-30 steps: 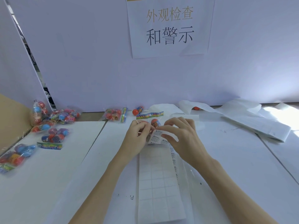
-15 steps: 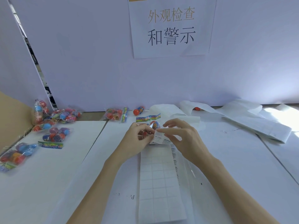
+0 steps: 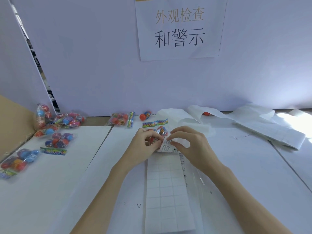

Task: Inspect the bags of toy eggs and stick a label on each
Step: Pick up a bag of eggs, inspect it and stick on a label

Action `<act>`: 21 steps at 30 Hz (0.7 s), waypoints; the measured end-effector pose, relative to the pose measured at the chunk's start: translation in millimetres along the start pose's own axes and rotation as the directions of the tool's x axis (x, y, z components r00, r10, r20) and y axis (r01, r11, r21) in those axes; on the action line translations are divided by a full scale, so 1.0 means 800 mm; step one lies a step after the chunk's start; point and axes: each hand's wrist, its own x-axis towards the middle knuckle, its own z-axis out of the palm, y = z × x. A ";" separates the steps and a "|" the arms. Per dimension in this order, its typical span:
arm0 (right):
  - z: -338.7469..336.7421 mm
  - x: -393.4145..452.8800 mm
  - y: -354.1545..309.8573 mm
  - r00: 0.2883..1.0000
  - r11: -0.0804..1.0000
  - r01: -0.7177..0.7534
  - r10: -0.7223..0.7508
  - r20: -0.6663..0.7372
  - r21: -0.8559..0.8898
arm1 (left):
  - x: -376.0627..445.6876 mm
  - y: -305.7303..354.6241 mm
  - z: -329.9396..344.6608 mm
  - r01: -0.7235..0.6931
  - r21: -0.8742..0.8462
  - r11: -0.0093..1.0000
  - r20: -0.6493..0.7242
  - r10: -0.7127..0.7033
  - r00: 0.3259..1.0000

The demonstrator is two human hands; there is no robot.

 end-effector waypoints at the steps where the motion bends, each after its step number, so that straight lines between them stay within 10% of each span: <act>1: 0.001 0.000 -0.002 1.000 1.000 -0.006 0.006 0.002 0.015 | 0.000 0.000 0.000 0.005 0.000 1.000 -0.002 -0.005 1.000; 13: -0.010 0.004 -0.031 0.957 0.833 -0.270 0.286 0.043 0.482 | -0.001 0.009 0.004 0.004 -0.073 0.997 -0.138 -0.014 0.990; 21: -0.037 0.014 -0.034 0.858 0.566 -0.139 0.478 -0.186 0.812 | 0.001 0.012 -0.011 -0.180 -0.564 0.806 -0.287 0.013 0.958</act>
